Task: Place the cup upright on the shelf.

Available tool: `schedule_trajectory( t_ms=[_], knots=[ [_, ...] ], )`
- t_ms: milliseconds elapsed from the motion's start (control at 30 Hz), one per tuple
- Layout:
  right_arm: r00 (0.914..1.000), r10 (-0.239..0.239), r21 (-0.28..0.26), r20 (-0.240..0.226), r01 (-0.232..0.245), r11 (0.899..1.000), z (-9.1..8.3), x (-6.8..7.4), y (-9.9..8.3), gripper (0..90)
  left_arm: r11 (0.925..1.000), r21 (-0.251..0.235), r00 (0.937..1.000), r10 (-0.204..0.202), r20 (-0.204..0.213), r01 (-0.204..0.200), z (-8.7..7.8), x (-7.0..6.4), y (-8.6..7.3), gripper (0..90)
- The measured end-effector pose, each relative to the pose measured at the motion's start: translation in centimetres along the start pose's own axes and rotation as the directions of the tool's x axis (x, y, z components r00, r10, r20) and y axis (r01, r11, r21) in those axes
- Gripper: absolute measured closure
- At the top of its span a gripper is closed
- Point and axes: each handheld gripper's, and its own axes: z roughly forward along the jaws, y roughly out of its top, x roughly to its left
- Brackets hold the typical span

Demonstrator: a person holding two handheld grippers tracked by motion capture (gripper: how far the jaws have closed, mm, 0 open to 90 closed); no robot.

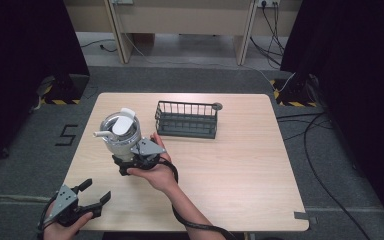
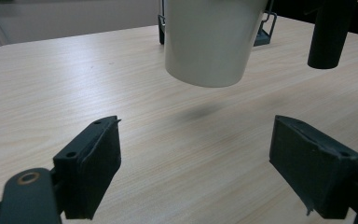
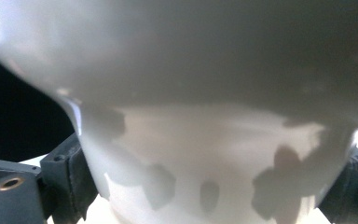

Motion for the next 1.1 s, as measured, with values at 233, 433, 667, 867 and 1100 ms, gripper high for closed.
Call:
schedule_trajectory(
  t_ms=[233,433,667,867,1100],
  knots=[
    [0.9999,0.009,0.000,0.013,-0.009,1.000,-0.3,-0.4,0.3,11.7,1.0000,0.000,1.0000,-0.002,0.000,0.002,0.0,0.0,0.0,15.7],
    [0.9996,0.013,-0.005,0.024,-0.013,1.000,-0.6,-1.0,0.6,11.6,1.0000,-0.001,1.0000,-0.003,0.002,0.003,0.0,0.0,0.0,15.7],
    [0.9993,0.010,-0.006,0.036,-0.010,1.000,-0.8,-1.5,0.9,11.7,1.0000,-0.001,1.0000,-0.007,0.004,0.007,0.0,0.0,0.0,15.7],
    [0.9988,0.004,-0.005,0.050,-0.003,1.000,-1.1,-2.1,1.0,11.7,0.9999,-0.002,0.9999,-0.012,0.003,0.012,0.1,0.0,0.0,15.7],
    [0.9972,0.010,-0.012,0.074,-0.009,1.000,-1.6,-2.7,1.4,11.7,0.9999,-0.005,0.9999,-0.014,0.004,0.014,0.1,0.0,0.0,15.7]
  ],
)
